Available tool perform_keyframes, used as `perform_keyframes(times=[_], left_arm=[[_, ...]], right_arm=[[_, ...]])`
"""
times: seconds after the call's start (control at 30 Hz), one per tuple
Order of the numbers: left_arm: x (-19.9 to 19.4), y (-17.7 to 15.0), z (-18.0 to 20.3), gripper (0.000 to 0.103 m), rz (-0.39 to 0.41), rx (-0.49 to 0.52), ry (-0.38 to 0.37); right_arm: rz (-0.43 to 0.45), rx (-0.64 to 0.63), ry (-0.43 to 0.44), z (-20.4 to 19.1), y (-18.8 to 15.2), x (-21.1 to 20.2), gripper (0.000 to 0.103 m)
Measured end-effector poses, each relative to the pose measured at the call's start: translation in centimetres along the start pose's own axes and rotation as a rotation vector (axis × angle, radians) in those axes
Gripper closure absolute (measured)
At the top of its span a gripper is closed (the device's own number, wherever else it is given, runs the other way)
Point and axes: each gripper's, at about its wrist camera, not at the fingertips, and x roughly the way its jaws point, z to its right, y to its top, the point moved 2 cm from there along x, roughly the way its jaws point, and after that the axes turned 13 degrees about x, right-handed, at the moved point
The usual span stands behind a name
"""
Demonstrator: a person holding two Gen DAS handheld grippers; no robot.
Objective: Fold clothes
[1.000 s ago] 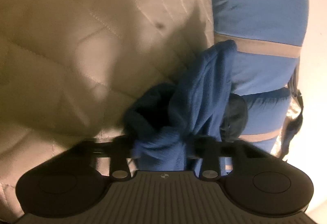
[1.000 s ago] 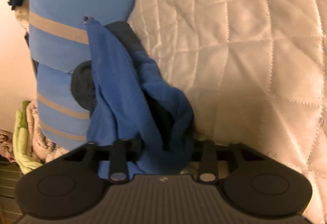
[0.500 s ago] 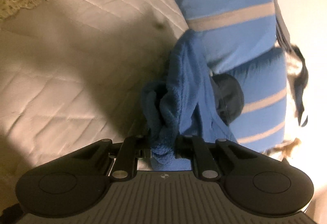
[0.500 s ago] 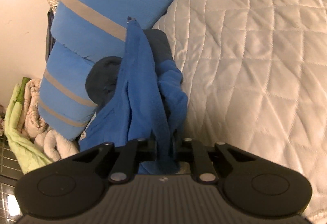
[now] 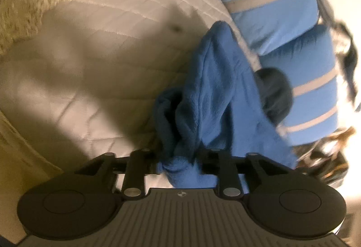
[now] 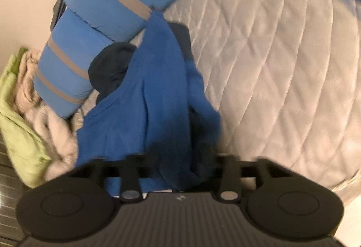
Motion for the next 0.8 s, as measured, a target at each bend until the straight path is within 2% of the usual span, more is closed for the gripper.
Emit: perform_keyframes(times=[0.03, 0.07, 0.13, 0.2, 0.27, 0.37, 0.47, 0.53, 0.67, 0.8], left_arm=[[-0.3, 0.0, 0.6, 0.057, 0.007, 0.029, 0.013], [-0.7, -0.1, 1.2, 0.052, 0.015, 0.058, 0.027], [-1.5, -0.1, 2.7, 0.033, 0.028, 0.127, 0.058], [-2.6, -0.3, 4.2, 0.024, 0.066, 0.203, 0.096], [-3.7, -0.4, 5.9, 0.023, 0.123, 0.303, 0.123], [-5.3, -0.8, 9.1, 0.02, 0.172, 0.514, 0.173], [-7.0, -1.5, 11.8, 0.017, 0.24, 0.676, 0.217], [-7.8, -1.6, 12.9, 0.017, 0.259, 0.72, 0.205], [-8.0, -0.9, 14.3, 0.017, 0.167, 0.765, 0.214], [-7.4, -1.3, 15.1, 0.016, 0.135, 0.821, 0.256]], right_arm=[[0.033, -0.039, -0.005, -0.5, 0.0, -0.7, 0.009], [0.062, -0.082, -0.014, -1.1, -0.2, -1.5, 0.001], [0.106, -0.165, -0.039, -2.5, -0.5, -2.7, 0.0], [0.142, -0.249, -0.092, -4.1, -0.9, -3.4, 0.0], [0.168, -0.322, -0.154, -5.4, -1.4, -3.8, 0.0], [0.214, -0.424, -0.196, -7.6, -2.4, -4.5, 0.0], [0.254, -0.502, -0.164, -9.4, -3.2, -5.8, 0.0], [0.284, -0.526, -0.141, -10.2, -3.1, -6.7, 0.0], [0.327, -0.549, -0.125, -11.3, -2.2, -8.3, 0.0], [0.337, -0.483, -0.138, -10.6, -0.9, -8.4, 0.0]])
